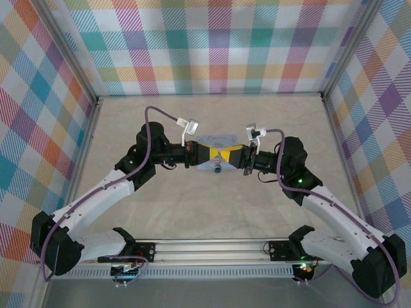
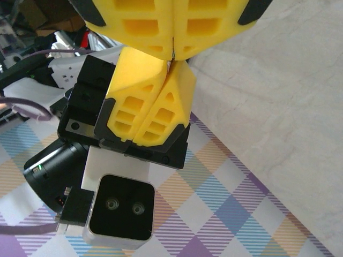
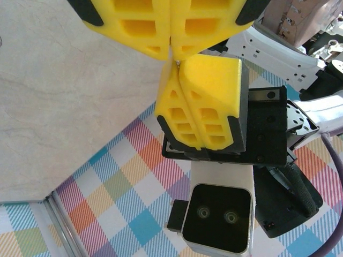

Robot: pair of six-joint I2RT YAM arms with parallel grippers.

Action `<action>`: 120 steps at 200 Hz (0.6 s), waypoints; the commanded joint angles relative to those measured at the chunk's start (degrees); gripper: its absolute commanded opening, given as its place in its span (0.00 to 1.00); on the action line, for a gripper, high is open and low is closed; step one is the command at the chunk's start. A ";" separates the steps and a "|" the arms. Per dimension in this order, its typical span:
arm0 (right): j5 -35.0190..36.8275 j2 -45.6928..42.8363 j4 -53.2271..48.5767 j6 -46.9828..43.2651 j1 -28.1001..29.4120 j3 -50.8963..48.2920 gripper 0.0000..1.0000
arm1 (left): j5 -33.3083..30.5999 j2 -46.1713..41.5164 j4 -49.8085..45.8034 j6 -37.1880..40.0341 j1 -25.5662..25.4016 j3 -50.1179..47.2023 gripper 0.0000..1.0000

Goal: Unlock the padlock with the key

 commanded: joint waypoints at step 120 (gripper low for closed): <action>28.56 -4.61 -24.52 -11.44 -1.05 4.45 0.00 | -33.17 0.53 -22.26 4.40 0.98 4.93 1.00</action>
